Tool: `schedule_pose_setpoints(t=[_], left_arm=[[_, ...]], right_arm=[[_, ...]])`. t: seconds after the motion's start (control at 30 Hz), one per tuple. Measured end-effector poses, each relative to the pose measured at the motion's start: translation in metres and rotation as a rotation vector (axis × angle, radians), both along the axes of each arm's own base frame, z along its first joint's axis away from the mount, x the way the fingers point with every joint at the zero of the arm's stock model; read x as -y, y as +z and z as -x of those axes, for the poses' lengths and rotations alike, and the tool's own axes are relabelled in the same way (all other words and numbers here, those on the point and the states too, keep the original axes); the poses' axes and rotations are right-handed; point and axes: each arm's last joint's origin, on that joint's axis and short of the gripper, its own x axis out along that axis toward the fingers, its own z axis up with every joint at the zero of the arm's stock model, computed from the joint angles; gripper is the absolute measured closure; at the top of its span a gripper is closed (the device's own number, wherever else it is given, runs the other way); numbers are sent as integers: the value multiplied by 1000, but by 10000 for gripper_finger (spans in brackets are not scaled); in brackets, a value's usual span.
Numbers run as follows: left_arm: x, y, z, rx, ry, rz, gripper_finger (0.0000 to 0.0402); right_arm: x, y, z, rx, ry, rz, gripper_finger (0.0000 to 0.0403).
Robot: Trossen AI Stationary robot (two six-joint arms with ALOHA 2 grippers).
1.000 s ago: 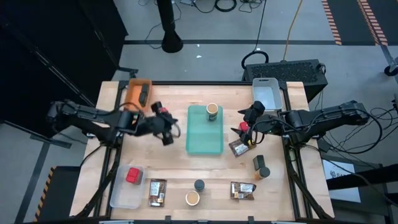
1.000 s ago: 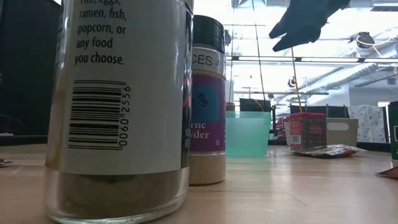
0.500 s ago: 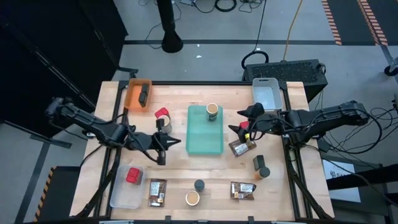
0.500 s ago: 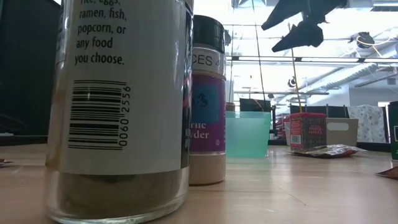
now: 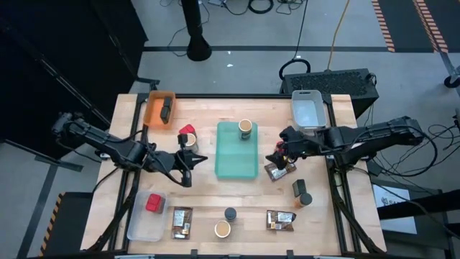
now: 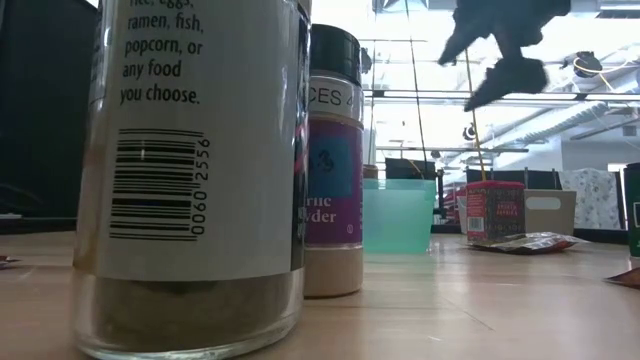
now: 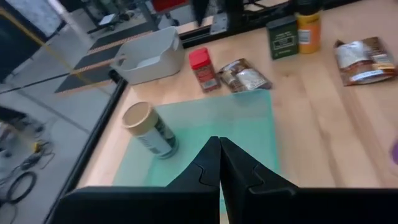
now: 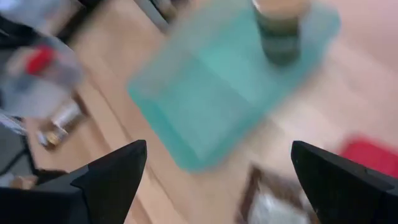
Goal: Sort spices by type
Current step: Put the top orange seasoning pack into the gray bin
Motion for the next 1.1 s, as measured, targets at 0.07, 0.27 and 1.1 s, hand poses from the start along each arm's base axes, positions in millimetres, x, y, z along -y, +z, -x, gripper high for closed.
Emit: schedule_pose_setpoints(t=[0.07, 0.27, 1.1], left_arm=[[-3, 0, 0, 5, 37, -15, 398], [-9, 1, -1, 13, 106, -39, 398], [-10, 1, -2, 8, 101, -59, 398]], right_arm=[[0, 2, 2, -107, -38, -47, 18], [2, 4, 14, -559, -280, -182, 18], [20, -120, 11, -655, -118, -167, 27]])
